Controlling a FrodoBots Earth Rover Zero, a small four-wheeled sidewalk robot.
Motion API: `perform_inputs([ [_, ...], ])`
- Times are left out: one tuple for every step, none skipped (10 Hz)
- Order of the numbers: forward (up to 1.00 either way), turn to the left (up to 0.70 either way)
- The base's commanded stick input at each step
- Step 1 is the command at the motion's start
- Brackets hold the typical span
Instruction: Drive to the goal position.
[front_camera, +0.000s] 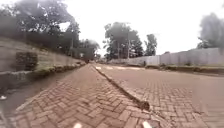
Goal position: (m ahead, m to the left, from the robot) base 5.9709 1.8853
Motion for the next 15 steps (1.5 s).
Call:
perform_inputs([
  [0.59, 0.29],
  [0.28, 0.14],
  [-0.68, 0.00],
  [-0.39, 0.00],
  [-0.10, 0.00],
  [0.00, 0.00],
  [0.00, 0.00],
  [0.00, 0.00],
  [0.00, 0.00],
  [0.00, 0.00],
  [0.00, 0.00],
  [0.00, 0.00],
  [0.00, 0.00],
  [0.00, 0.00],
  [0.14, 0.00],
])
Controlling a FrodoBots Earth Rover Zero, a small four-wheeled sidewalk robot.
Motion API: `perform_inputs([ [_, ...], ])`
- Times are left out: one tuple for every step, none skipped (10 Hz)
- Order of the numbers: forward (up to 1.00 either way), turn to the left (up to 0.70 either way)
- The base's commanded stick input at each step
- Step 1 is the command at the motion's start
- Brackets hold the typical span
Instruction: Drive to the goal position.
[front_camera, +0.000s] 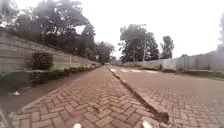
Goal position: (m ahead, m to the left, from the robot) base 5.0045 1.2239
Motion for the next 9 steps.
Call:
perform_inputs([
  [0.39, 0.00],
  [0.64, 0.00],
  [0.70, 0.00],
  [0.70, 0.00],
  [0.70, 0.01],
  [0.70, 0.08],
  [0.70, 0.16],
  [0.70, 0.23],
  [0.70, 0.31],
])
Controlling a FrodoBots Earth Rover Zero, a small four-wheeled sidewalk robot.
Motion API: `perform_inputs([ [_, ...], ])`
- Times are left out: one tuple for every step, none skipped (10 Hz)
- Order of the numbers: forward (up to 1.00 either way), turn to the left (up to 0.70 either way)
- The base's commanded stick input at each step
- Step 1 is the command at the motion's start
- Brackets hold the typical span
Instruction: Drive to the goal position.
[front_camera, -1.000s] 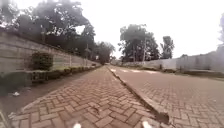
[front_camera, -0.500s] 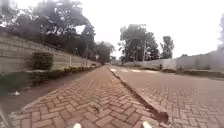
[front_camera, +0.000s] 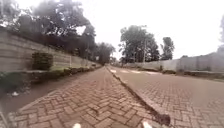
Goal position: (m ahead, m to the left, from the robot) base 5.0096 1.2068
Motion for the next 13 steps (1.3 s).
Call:
perform_inputs([
  [0.70, 0.33],
  [0.70, 0.34],
  [0.70, 0.35],
  [0.70, 0.35],
  [0.70, 0.35],
  [0.70, 0.20],
  [0.70, 0.05],
  [0.70, 0.03],
  [0.70, 0.08],
  [0.70, 0.13],
  [0.70, 0.18],
  [0.70, 0.23],
  [0.70, 0.28],
])
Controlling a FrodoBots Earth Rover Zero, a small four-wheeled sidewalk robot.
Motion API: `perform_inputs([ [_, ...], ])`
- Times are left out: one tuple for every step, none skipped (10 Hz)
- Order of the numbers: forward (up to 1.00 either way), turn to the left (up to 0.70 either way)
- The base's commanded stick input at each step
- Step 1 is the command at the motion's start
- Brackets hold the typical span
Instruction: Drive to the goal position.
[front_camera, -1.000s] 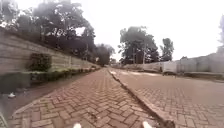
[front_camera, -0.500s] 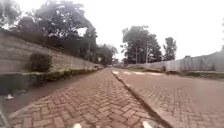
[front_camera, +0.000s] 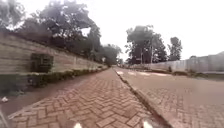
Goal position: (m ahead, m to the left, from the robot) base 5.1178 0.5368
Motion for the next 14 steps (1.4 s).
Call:
perform_inputs([
  [0.70, 0.32],
  [0.70, 0.35],
  [0.70, 0.35],
  [0.70, 0.35],
  [0.70, 0.35],
  [0.70, 0.35],
  [0.70, 0.22],
  [0.70, 0.07],
  [0.70, 0.03],
  [0.70, 0.07],
  [0.70, 0.08],
  [0.70, 0.04],
  [0.70, 0.01],
  [0.70, 0.07],
])
